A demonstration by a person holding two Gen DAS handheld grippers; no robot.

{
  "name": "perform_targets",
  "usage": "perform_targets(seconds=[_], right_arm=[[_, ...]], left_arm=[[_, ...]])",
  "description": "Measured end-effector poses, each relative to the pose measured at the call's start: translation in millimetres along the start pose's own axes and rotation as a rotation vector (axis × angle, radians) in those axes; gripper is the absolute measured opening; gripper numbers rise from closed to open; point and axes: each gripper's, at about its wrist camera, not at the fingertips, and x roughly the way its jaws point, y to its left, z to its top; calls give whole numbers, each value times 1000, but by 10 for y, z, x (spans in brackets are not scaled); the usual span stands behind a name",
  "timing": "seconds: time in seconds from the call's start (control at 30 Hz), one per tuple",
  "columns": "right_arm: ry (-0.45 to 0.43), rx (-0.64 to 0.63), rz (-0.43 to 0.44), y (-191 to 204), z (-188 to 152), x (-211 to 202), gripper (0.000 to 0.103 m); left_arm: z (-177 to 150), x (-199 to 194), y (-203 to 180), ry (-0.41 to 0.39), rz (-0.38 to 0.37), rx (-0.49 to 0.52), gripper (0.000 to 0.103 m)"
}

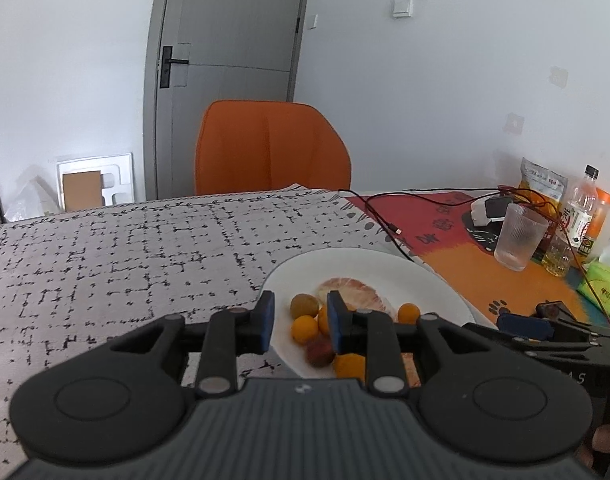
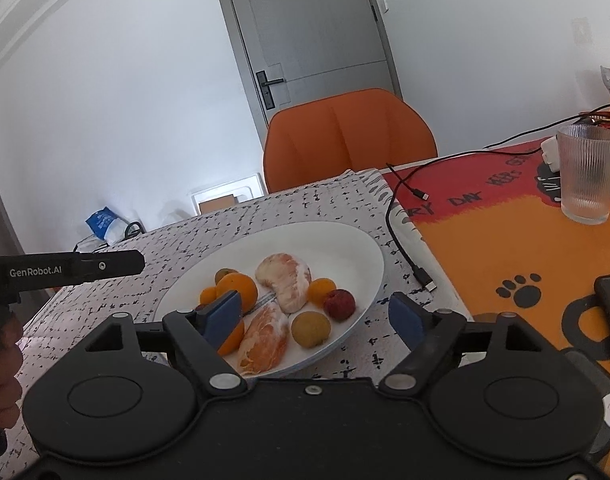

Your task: Organize fruits

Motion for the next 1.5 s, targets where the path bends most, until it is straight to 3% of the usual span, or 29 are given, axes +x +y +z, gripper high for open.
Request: perform_targets(seconds=[0.23, 0.33, 0.5, 0.6, 0.73, 0.97, 1.2, 1.5], right_arm=[[2, -5, 26, 96, -12, -63, 86], [6, -20, 43, 170, -23, -97, 88], [8, -22, 57, 288, -25, -154, 97], [5, -31, 62, 375, -17, -205, 103], [12, -47, 56, 483, -11, -253, 103], [16, -65, 54, 669, -30, -376, 103], [-3, -80, 13, 787, -26, -495, 103], [-40, -103, 25, 938, 5, -673, 103]], left_arm=[[-37, -145, 53, 15, 28, 0, 39], [-54, -229, 110, 25, 52, -15, 52], [-96, -441, 175, -6, 115, -5, 84], [-119, -569, 215, -19, 147, 11, 92], [-133, -699, 267, 17, 164, 8, 96], [-162, -1031, 335, -3, 181, 6, 103], [-181, -1271, 429, -14, 223, -12, 103], [-218, -1542, 567, -31, 250, -42, 103]])
